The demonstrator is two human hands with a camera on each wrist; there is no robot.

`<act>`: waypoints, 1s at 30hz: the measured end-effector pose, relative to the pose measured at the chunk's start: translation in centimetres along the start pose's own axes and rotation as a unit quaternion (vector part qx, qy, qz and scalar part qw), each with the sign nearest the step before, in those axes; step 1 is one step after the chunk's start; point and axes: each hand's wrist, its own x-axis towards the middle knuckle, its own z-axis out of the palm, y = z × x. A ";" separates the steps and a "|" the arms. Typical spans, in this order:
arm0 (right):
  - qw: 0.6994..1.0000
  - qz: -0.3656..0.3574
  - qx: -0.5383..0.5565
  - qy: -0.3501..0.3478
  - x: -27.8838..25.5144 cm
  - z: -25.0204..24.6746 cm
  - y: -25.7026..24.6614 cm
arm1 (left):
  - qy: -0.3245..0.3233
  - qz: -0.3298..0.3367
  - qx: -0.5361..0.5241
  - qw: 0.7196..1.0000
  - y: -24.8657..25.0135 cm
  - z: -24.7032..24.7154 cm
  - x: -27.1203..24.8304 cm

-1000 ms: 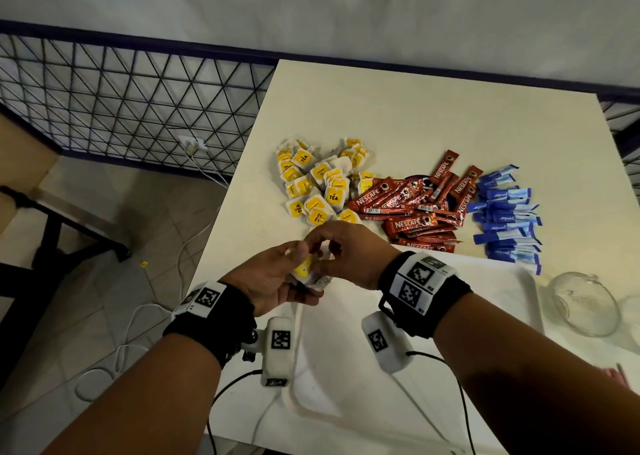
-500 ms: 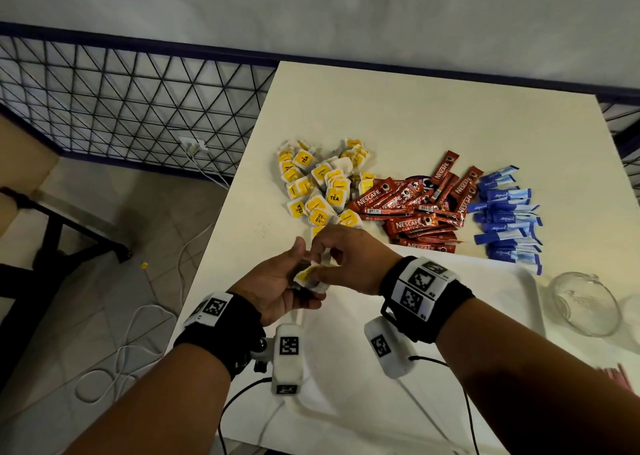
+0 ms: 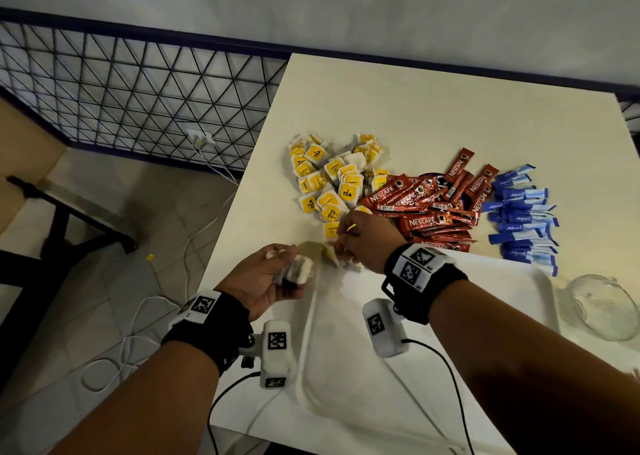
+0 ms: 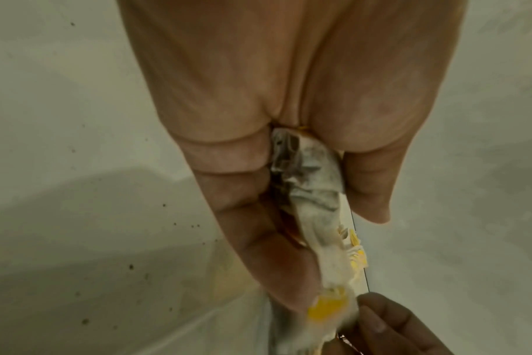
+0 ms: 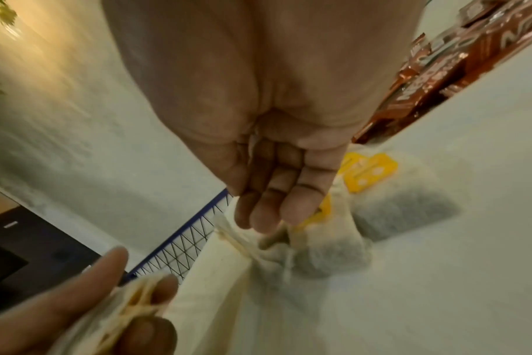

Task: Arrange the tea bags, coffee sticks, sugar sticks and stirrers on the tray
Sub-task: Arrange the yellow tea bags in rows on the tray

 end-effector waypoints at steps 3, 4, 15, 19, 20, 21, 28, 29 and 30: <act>0.999 0.012 -0.047 0.020 0.1 0.9 0.0 | -0.005 -0.002 0.005 1.000 0.0 -0.4 0.0; 0.998 0.013 -0.057 0.029 0.2 1.1 0.1 | -0.005 -0.002 0.006 1.000 0.0 -0.6 0.1; 0.940 -0.165 -0.290 -0.071 -2.2 1.6 0.4 | -0.004 0.004 -0.013 1.000 0.0 -1.1 0.1; 0.905 -0.137 -0.391 -0.095 -2.3 3.8 0.9 | -0.009 0.022 -0.037 0.999 0.3 -0.7 0.0; 0.901 -0.130 -0.404 -0.091 -2.3 4.0 1.0 | -0.013 0.028 -0.048 0.998 0.4 -0.7 -0.1; 0.897 -0.131 -0.413 -0.087 -2.4 4.1 1.0 | -0.015 0.035 -0.058 0.998 0.6 -0.8 -0.1; 0.913 -0.179 -0.366 -0.022 -3.1 4.6 1.0 | -0.023 0.062 -0.080 0.995 1.0 -1.0 -0.5; 0.920 -0.178 -0.349 -0.007 -3.2 4.3 0.7 | -0.022 0.062 -0.082 0.994 1.0 -1.0 -0.5; 0.927 -0.178 -0.330 0.007 -3.2 3.9 0.5 | -0.023 0.062 -0.084 0.994 1.0 -1.1 -0.5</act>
